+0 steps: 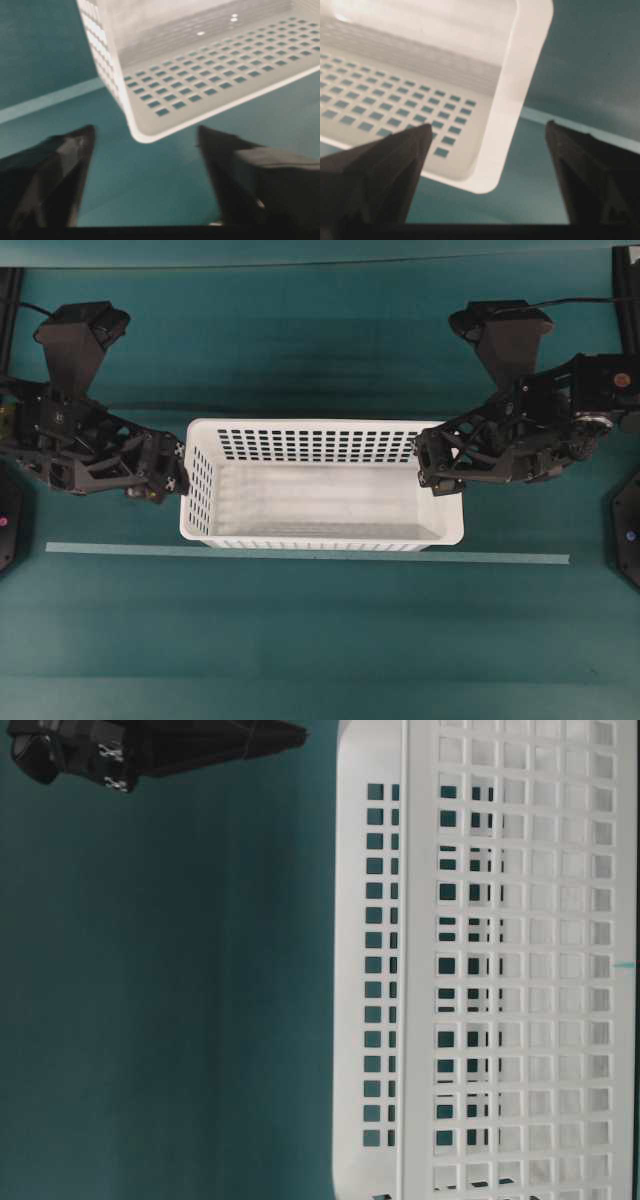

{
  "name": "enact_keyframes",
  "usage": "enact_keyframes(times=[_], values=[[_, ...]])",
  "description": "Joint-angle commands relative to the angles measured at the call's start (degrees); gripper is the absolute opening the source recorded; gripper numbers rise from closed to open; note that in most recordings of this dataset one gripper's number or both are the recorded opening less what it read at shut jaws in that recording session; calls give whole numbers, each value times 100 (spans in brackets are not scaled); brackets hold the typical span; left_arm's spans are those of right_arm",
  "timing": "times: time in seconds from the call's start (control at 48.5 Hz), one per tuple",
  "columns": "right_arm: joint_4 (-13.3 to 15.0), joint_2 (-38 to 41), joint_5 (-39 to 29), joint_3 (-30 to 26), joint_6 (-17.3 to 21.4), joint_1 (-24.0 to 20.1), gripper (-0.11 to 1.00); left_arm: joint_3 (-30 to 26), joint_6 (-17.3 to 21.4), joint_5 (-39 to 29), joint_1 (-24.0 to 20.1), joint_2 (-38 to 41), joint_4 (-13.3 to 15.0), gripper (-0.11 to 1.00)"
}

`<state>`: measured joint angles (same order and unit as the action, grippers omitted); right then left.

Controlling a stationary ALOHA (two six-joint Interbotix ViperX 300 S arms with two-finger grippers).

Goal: Lift the white basket with both hands.
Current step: 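Lower both open grippers over the basket's end rims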

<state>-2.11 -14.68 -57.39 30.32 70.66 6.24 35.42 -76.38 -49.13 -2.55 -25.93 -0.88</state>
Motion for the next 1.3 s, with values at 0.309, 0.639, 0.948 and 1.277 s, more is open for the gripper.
enact_keyframes(times=[0.309, 0.639, 0.948, 1.277], values=[[-26, 158, 26, 97, 413, 53, 96, 9, -18, 483, -70, 343, -18, 91], [-18, 448, 343, 272, 606, 44, 96, 149, -35, 501, -211, 756, -18, 91], [-44, 976, 650, 334, 624, 0, 96, 272, -176, 870, -246, 1380, -18, 91], [-79, 1354, 1230, 466, 633, 0, 96, 475, -457, 1512, -255, 1714, -18, 91]])
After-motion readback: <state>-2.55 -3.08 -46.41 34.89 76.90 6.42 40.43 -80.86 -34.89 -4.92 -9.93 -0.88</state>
